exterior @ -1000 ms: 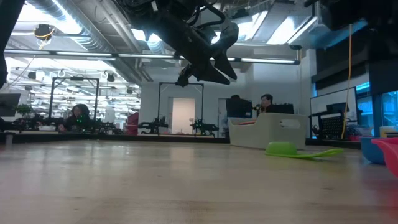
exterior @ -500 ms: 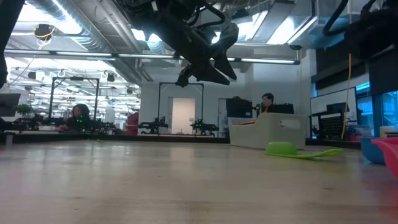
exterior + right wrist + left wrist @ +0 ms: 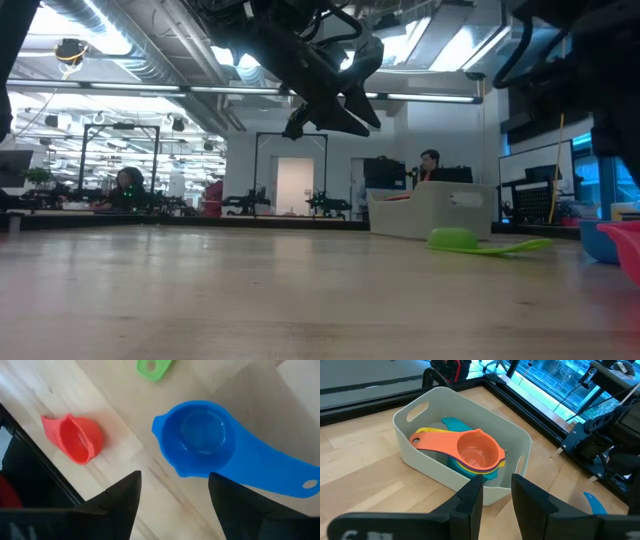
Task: Nest measuring cups in basket
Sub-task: Stack the blue measuring cup on top of the orange measuring cup into the gray gray bin
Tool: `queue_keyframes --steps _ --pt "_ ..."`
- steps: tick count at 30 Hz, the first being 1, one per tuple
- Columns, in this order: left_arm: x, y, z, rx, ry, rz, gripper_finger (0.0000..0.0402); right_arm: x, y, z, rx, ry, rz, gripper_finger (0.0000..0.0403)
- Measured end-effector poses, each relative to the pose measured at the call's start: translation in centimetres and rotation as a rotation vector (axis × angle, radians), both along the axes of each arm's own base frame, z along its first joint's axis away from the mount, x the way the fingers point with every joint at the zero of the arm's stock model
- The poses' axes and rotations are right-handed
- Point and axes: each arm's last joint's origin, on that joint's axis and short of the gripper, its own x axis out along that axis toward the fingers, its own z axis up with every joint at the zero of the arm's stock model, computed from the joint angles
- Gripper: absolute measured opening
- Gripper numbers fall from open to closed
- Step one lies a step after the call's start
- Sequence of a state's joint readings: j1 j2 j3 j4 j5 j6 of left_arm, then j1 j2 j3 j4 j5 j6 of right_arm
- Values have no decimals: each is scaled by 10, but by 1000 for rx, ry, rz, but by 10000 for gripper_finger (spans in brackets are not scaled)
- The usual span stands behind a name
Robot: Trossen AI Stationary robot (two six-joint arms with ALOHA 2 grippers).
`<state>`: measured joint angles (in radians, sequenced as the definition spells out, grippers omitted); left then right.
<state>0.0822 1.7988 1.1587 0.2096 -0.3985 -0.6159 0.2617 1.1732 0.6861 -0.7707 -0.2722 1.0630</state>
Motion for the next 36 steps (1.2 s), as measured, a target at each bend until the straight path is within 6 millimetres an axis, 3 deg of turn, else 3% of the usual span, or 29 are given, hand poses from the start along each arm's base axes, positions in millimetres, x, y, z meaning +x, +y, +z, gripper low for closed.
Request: queue_keyframes --steps 12,26,36 --pt "0 0 0 0 0 0 94 6 -15 3 -124 -104 145 236" --pt "0 0 0 0 -1 1 94 30 -14 58 -375 -444 595 236" --pt "0 0 0 0 -1 1 94 28 -14 50 -414 -448 746 236"
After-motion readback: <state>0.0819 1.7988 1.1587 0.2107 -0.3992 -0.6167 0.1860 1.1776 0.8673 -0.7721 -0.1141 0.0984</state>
